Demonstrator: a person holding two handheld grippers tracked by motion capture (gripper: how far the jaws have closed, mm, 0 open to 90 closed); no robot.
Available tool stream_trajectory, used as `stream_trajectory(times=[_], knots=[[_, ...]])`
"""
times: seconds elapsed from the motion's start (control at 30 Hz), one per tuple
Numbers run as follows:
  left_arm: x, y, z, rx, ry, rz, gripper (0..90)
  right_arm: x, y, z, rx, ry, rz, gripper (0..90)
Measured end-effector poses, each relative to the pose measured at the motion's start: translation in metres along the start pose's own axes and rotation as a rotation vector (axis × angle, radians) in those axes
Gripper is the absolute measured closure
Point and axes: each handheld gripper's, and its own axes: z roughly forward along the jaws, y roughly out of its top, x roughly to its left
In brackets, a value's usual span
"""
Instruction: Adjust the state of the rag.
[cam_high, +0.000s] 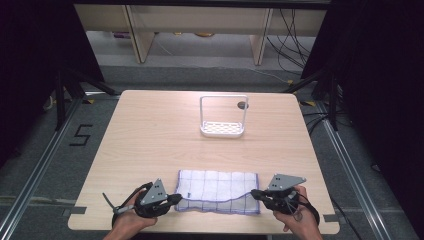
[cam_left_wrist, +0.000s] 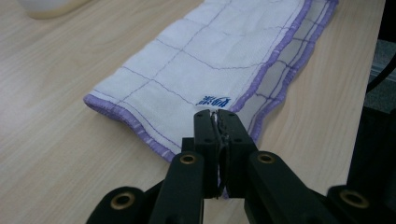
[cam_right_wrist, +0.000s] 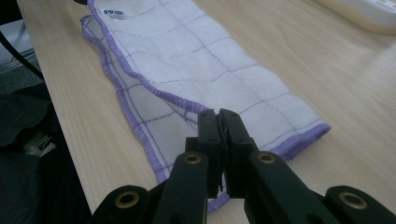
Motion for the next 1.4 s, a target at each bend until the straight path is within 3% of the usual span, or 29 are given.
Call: stream_trajectory(times=[0.03,0.2,0.33,0.37,0.4,0.43,0.47,0.5,0.53,0.57,0.63,0.67,0.73,0.8,0.83,0.93,1.03,1.1,1.17,1.2,1.4], knots=[[0.0,0.0,0.0,-0.004,-0.004,0.001,86.6,-0.002,-0.002,0.001,-0.005,0.004,-0.027,88.2],[-0.002,-0.003,0.001,0.016,-0.002,0.018,86.7,0.003,-0.011,0.0,0.017,0.009,-0.014,88.1],[-0.007,-0.007,0.002,0.048,-0.031,0.034,86.4,0.007,-0.02,0.002,0.043,0.018,-0.014,88.1],[-0.009,-0.008,0.004,0.026,-0.021,0.024,86.3,0.009,-0.021,0.002,0.05,0.019,-0.011,88.1],[-0.007,-0.009,0.003,0.054,-0.021,0.066,86.1,0.01,-0.023,0.001,0.056,0.023,-0.018,88.0],[-0.01,-0.01,0.004,0.052,-0.026,0.036,86.1,0.012,-0.024,0.002,0.07,0.027,-0.017,87.9],[-0.012,-0.011,0.005,0.073,-0.044,0.045,85.9,0.013,-0.026,0.002,0.07,0.029,-0.015,87.8],[-0.012,-0.013,0.006,0.086,-0.036,0.065,84.9,0.014,-0.029,0.003,0.077,0.029,-0.018,87.3],[-0.015,-0.014,0.008,0.08,-0.042,0.047,83.3,0.015,-0.03,0.002,0.092,0.038,-0.002,86.5],[-0.013,-0.015,0.007,0.098,-0.047,0.072,81.1,0.014,-0.031,0.003,0.09,0.034,-0.01,85.1],[-0.015,-0.015,0.007,0.08,-0.054,0.033,77.5,0.015,-0.033,0.004,0.105,0.046,-0.01,78.4],[-0.013,-0.015,0.006,0.085,-0.056,0.041,73.6,0.016,-0.033,0.003,0.094,0.052,-0.01,72.2],[-0.013,-0.012,0.003,0.036,-0.062,-0.03,62.0,0.016,-0.031,-0.001,0.074,0.039,0.027,65.1],[-0.005,-0.006,-0.004,-0.005,-0.05,-0.04,55.9,0.012,-0.027,-0.008,0.03,0.02,0.036,57.6],[-0.004,-0.003,-0.006,-0.017,-0.032,-0.075,52.5,0.009,-0.023,-0.012,0.002,-0.006,0.078,54.0],[0.011,0.007,-0.009,-0.06,-0.003,-0.115,47.6,-0.004,-0.016,-0.014,-0.012,-0.056,0.093,52.0],[0.026,0.016,-0.01,-0.045,0.034,-0.12,46.4,-0.02,-0.01,-0.009,0.007,-0.104,0.14,51.8],[0.038,0.021,-0.007,-0.047,0.036,-0.164,45.3,-0.031,-0.007,-0.003,0.019,-0.125,0.137,51.9],[0.049,0.025,-0.003,-0.037,0.048,-0.172,44.8,-0.035,-0.004,0.002,0.028,-0.128,0.164,51.9],[0.053,0.027,0.001,-0.037,0.044,-0.184,44.9,-0.04,-0.003,0.005,0.04,-0.134,0.145,51.9],[0.073,0.03,0.02,0.008,0.04,-0.217,44.9,-0.05,0.005,0.02,0.056,-0.147,0.172,51.6]])
